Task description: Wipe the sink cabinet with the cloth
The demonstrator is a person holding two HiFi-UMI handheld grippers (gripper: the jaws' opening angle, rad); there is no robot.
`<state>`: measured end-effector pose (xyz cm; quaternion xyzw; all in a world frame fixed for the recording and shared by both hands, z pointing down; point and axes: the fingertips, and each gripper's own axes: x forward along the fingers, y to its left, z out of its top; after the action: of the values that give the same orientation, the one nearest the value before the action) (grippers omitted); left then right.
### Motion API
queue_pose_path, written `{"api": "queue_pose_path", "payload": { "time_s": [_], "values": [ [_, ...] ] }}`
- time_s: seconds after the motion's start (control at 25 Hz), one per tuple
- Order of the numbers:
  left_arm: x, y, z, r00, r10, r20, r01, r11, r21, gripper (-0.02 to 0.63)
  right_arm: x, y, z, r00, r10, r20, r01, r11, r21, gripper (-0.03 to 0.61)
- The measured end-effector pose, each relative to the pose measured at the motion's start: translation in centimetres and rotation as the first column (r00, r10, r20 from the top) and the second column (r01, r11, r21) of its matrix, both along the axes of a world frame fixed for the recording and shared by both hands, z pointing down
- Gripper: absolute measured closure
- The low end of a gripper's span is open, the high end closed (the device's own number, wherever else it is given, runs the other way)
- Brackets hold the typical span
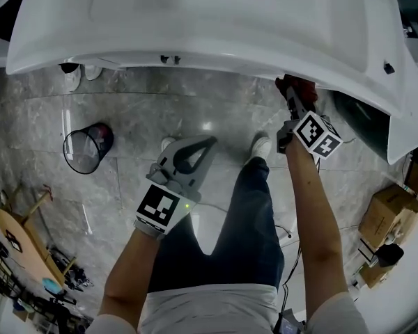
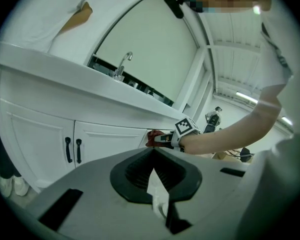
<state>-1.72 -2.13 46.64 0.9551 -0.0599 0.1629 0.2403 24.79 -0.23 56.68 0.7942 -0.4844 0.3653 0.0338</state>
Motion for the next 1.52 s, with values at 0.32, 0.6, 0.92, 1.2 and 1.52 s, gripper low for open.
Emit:
{"api": "queue_pose_path", "payload": {
  "time_s": [0.32, 0.6, 0.92, 1.2, 1.52],
  "values": [
    [3.1, 2.9, 1.5, 0.989, -0.137, 0.057, 0.138, 0.99, -0.015, 0.603, 2.0, -1.4, 1.9, 0.993, -0.107, 0.053, 0.106, 0.994, 0.037, 0.48],
    [4.1, 4.2, 1.5, 0.951, -0.299, 0.075, 0.3, 0.954, -0.006, 0.603, 2.0, -2.4, 3.2, 0.974, -0.217, 0.06, 0.215, 0.976, 0.043, 0.48],
    [3.1, 4.9, 2.8, 0.874, -0.477, 0.093, 0.478, 0.878, 0.011, 0.603, 1.9, -3.4, 6.7, 0.947, -0.315, 0.065, 0.315, 0.949, -0.003, 0.48],
    [2.6, 6.5, 3.9, 0.832, -0.543, 0.115, 0.545, 0.838, 0.018, 0.603, 2.1, -3.4, 10.9, 0.937, -0.348, 0.025, 0.349, 0.935, -0.054, 0.48],
    [2.2, 7.6, 5.1, 0.813, -0.566, 0.137, 0.568, 0.822, 0.033, 0.603, 2.1, -3.3, 14.1, 0.932, -0.362, 0.003, 0.362, 0.93, -0.068, 0.48]
  ]
}}
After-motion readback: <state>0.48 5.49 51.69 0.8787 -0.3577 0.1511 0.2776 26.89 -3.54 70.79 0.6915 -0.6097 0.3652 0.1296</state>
